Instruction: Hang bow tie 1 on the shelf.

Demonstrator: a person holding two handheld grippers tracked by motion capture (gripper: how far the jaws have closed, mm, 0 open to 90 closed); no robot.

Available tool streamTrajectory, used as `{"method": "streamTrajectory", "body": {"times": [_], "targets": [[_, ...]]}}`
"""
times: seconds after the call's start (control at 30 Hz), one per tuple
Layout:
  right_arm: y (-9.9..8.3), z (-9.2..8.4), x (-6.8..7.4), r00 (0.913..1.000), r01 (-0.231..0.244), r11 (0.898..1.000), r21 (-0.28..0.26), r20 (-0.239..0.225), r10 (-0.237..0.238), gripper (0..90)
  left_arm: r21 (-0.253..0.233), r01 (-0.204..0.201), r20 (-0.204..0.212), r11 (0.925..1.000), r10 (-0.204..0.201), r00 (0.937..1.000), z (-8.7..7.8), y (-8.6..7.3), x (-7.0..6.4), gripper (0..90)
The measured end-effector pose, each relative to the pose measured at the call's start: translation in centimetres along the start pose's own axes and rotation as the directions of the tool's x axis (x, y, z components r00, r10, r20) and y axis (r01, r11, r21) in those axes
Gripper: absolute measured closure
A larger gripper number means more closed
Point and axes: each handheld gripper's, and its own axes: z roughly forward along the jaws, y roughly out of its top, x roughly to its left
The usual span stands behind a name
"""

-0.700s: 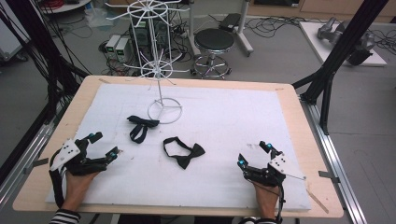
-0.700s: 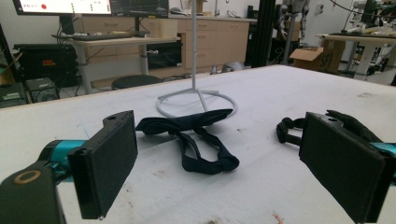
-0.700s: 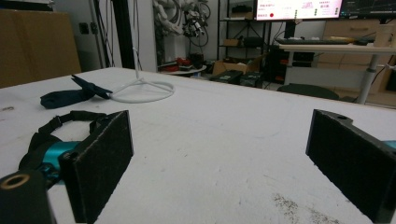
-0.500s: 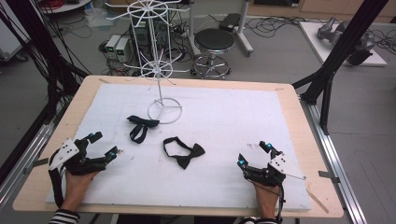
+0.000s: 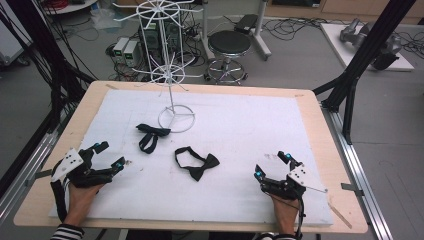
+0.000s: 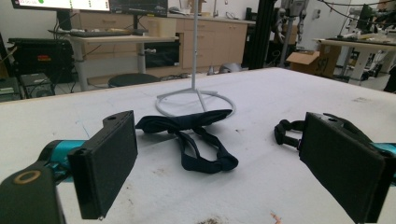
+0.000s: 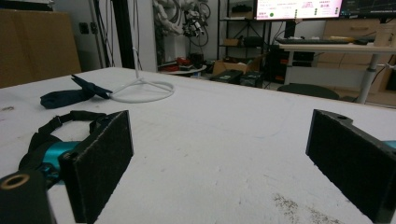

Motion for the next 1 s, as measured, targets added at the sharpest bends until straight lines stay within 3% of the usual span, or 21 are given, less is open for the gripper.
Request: {"method": "streamTrajectory", "body": {"times": [0.27,0.6,0.77,1.0], "targets": [[0.0,0.0,0.0,1.0000,-0.004,1.000,0.001,-0.001,0.004,6.7,0.001,0.005,0.000,1.0000,-0.005,1.0000,-0.4,0.7,0.5,11.8],[0.0,0.1,-0.1,1.0000,-0.001,1.000,0.000,0.000,0.001,6.7,0.051,-0.048,0.030,0.9976,0.046,0.9985,-0.5,2.9,0.9,11.8],[0.0,0.0,0.0,1.0000,-0.006,1.000,0.003,-0.002,0.006,6.7,0.094,-0.096,0.063,0.9909,0.090,0.9939,0.2,4.5,1.1,11.8],[0.0,0.1,0.0,1.0000,0.003,1.000,0.002,-0.002,-0.003,6.7,0.138,-0.131,0.100,0.9817,0.118,0.9880,1.3,5.9,1.2,11.8]]}}
